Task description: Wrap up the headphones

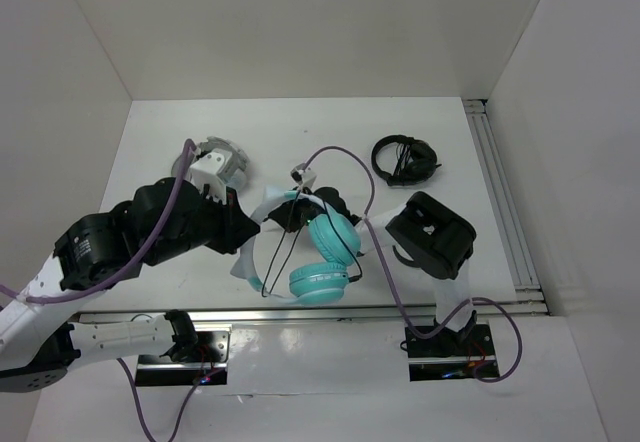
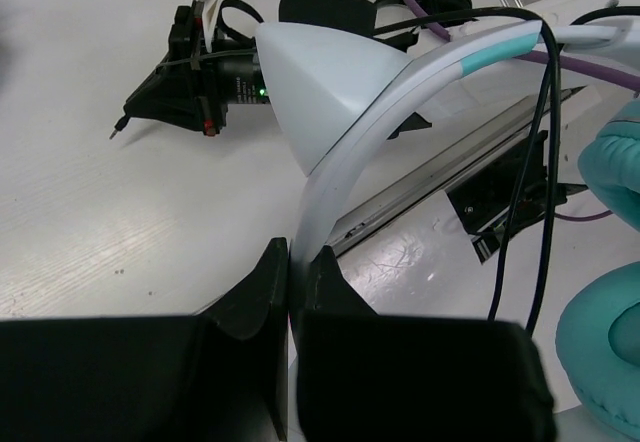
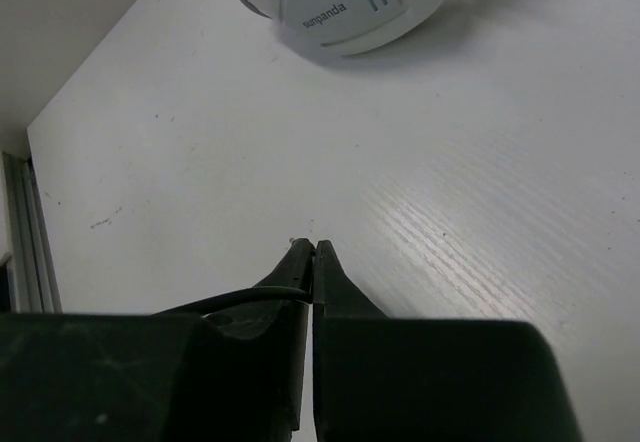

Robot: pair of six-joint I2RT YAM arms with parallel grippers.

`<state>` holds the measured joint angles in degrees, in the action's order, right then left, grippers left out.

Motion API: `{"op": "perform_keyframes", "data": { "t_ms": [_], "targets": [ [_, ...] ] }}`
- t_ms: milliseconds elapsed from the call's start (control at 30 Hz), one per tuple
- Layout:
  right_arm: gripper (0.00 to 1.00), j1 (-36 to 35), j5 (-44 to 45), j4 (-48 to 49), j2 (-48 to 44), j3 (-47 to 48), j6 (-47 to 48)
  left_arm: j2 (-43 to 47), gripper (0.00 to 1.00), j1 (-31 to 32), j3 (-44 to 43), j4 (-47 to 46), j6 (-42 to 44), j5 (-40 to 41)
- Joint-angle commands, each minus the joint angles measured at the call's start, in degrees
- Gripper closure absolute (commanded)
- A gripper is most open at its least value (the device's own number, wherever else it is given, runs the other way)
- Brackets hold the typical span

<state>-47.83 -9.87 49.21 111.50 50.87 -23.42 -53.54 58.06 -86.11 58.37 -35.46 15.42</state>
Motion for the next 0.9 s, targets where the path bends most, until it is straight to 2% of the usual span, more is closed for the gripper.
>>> {"op": "perform_keyframes", "data": {
  "t_ms": [0,100,200,233,367,467,600,633,733,867],
  "targets": [
    [0.96,-0.6,2.0,7.1,1.7,-0.6,-1.3,1.0,1.0,0.2,-1.3,-7.3,-3.6,-2.8],
    [0.98,-0.6,2.0,9.0,2.4,-0.6,-2.5,1.0,1.0,0.2,-1.3,-7.3,-4.1,-2.0],
    [1.0,-1.8,4.6,8.1,1.5,-2.0,-3.0,1.0,1.0,0.2,-1.3,-6.1,-6.7,3.5],
    [1.0,-2.4,6.2,7.6,-0.7,-4.2,-3.0,1.0,1.0,0.2,-1.3,-4.6,-7.8,8.5],
    [1.0,-7.7,18.6,2.9,-10.2,-12.5,-3.0,-0.7,1.0,-1.0,-1.9,-0.5,-14.5,22.4],
    [1.0,-14.6,29.0,-5.2,-18.5,-16.6,-2.5,-5.9,1.0,-6.2,-4.3,3.1,-18.1,27.3],
    [1.0,-26.7,44.4,-18.5,-29.7,-19.7,-3.9,-11.8,1.0,-15.1,-5.1,-0.8,-13.6,24.1],
    [1.0,-28.7,46.6,-20.8,-32.0,-19.7,-4.9,-12.7,1.0,-19.2,-5.1,-1.8,-12.9,23.3],
    [1.0,-35.5,52.3,-30.1,-39.4,-19.3,-5.4,-16.9,1.0,-25.9,-5.1,-3.8,-11.7,20.1],
    [1.0,-40.7,55.6,-40.2,-44.1,-14.3,-2.7,-21.9,1.0,-28.0,-4.6,-4.3,-11.1,20.5]
  ]
}}
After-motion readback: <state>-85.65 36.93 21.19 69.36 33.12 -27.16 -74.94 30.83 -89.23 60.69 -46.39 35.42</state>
